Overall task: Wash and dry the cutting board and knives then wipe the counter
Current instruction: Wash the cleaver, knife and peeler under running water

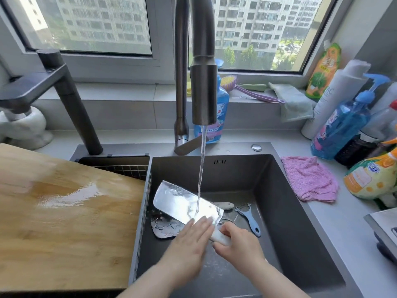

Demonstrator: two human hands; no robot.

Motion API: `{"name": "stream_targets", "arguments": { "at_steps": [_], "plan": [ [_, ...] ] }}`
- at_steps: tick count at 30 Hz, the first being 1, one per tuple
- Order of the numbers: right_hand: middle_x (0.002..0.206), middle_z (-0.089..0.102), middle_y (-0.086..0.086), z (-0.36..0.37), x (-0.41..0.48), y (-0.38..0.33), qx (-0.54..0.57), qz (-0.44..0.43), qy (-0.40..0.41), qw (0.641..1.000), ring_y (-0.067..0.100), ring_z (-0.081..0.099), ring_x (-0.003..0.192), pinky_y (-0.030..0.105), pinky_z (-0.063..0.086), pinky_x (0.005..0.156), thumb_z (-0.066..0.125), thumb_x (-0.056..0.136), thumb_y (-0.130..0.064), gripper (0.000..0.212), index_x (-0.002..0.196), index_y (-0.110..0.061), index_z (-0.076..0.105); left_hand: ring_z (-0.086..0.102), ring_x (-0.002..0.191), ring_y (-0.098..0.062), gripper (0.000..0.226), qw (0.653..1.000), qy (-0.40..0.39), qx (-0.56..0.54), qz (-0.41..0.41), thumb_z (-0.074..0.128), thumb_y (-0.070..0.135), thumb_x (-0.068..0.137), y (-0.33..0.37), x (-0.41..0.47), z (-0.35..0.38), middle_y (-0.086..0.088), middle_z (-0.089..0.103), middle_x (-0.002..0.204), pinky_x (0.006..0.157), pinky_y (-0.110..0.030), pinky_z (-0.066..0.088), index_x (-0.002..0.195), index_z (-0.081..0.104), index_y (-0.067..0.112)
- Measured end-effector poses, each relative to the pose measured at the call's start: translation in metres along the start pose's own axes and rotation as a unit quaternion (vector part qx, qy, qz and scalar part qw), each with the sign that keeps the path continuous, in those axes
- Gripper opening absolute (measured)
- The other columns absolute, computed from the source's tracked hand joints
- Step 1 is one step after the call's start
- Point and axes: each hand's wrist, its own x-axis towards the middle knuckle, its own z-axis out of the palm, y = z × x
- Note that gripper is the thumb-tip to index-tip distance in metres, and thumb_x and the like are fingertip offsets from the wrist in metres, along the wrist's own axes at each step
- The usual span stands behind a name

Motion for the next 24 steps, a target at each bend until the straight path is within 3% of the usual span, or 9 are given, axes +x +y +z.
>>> {"name": "stream_targets", "arguments": {
  "at_steps": [2, 5, 7, 8, 10, 12, 15, 18, 24],
  "plan": [
    [0.117, 0.062, -0.014, 0.002, 0.000, -0.001, 0.006, 0.000, 0.001, 1.000, 0.009, 0.056, 0.111, 0.021, 0.035, 0.077, 0.056, 0.084, -0.041, 0.032, 0.111, -0.025, 0.050, 0.042, 0.116, -0.005, 0.047, 0.999, 0.022, -0.036, 0.032, 0.037, 0.023, 0.070, 0.006, -0.004, -0.001, 0.009, 0.066, 0.115, 0.108, -0.021, 0.015, 0.117, 0.044, 0.021],
    [0.117, 0.060, -0.013, 0.000, -0.004, -0.001, 0.020, 0.000, -0.008, 1.000, 0.009, 0.055, 0.112, 0.022, 0.036, 0.079, 0.057, 0.084, -0.042, 0.029, 0.106, -0.028, 0.045, 0.046, 0.106, -0.008, 0.035, 0.978, 0.181, -0.099, -0.014, 0.040, 0.021, 0.075, -0.006, -0.005, -0.004, -0.003, 0.070, 0.104, 0.104, -0.022, 0.026, 0.109, 0.047, 0.020],
    [0.105, 0.059, -0.011, -0.002, -0.005, -0.002, 0.037, 0.002, 0.001, 0.999, 0.012, 0.057, 0.106, 0.023, 0.034, 0.075, 0.057, 0.083, -0.041, 0.026, 0.091, -0.031, 0.035, 0.042, 0.084, -0.007, 0.017, 0.951, 0.262, -0.134, -0.093, 0.040, 0.022, 0.076, -0.011, -0.009, -0.010, -0.003, 0.062, 0.080, 0.075, -0.029, 0.045, 0.093, 0.045, 0.019],
    [0.096, 0.056, -0.012, -0.002, -0.006, -0.003, 0.051, 0.003, 0.007, 0.999, 0.014, 0.057, 0.101, 0.024, 0.034, 0.073, 0.058, 0.083, -0.040, 0.029, 0.083, -0.033, 0.030, 0.035, 0.072, -0.006, 0.007, 0.942, 0.276, -0.148, -0.118, 0.040, 0.025, 0.077, -0.010, -0.010, -0.013, 0.004, 0.050, 0.072, 0.060, -0.020, 0.041, 0.082, 0.040, 0.021],
    [0.079, 0.047, -0.014, 0.000, -0.006, -0.006, 0.084, 0.013, 0.014, 0.996, 0.017, 0.053, 0.085, 0.025, 0.031, 0.068, 0.060, 0.083, -0.039, 0.038, 0.071, -0.031, 0.024, 0.031, 0.062, -0.007, 0.017, 0.938, 0.238, -0.175, -0.181, 0.040, 0.033, 0.082, -0.001, -0.009, -0.020, 0.012, 0.037, 0.065, 0.054, -0.019, 0.030, 0.069, 0.031, 0.026],
    [0.069, 0.040, -0.015, 0.002, -0.006, -0.011, 0.117, 0.020, 0.028, 0.993, 0.013, 0.046, 0.069, 0.025, 0.028, 0.063, 0.061, 0.082, -0.037, 0.044, 0.068, -0.029, 0.021, 0.045, 0.068, -0.012, 0.030, 0.923, 0.083, -0.251, -0.279, 0.038, 0.043, 0.092, 0.011, -0.001, -0.028, 0.011, 0.045, 0.069, 0.061, -0.028, 0.035, 0.067, 0.039, 0.026],
    [0.066, 0.039, -0.011, 0.005, -0.007, -0.020, 0.163, 0.017, 0.045, 0.985, 0.002, 0.038, 0.058, 0.020, 0.030, 0.055, 0.062, 0.081, -0.032, 0.044, 0.067, -0.028, 0.020, 0.053, 0.095, -0.009, 0.030, 0.840, -0.117, -0.433, -0.307, 0.036, 0.043, 0.096, 0.021, 0.009, -0.033, 0.006, 0.059, 0.099, 0.072, -0.020, 0.040, 0.100, 0.057, 0.023],
    [0.067, 0.044, -0.009, 0.012, -0.011, -0.029, 0.208, 0.003, 0.019, 0.978, 0.016, 0.047, 0.067, 0.025, 0.037, 0.062, 0.058, 0.073, -0.033, 0.035, 0.070, -0.030, 0.023, 0.061, 0.095, -0.006, 0.026, 0.758, -0.094, -0.574, -0.295, 0.048, 0.040, 0.092, 0.027, 0.011, -0.035, 0.004, 0.068, 0.100, 0.078, -0.012, 0.045, 0.098, 0.064, 0.020],
    [0.100, 0.047, -0.032, 0.015, -0.023, -0.021, 0.260, -0.062, -0.024, 0.963, -0.001, 0.054, 0.095, 0.017, 0.040, 0.084, 0.040, 0.053, -0.056, 0.035, 0.079, -0.035, 0.030, 0.049, 0.055, -0.005, 0.035, 0.810, -0.055, -0.502, -0.297, 0.054, 0.036, 0.088, 0.032, 0.007, -0.037, 0.010, 0.055, 0.052, 0.051, -0.017, 0.037, 0.061, 0.060, 0.015]
  ]
}}
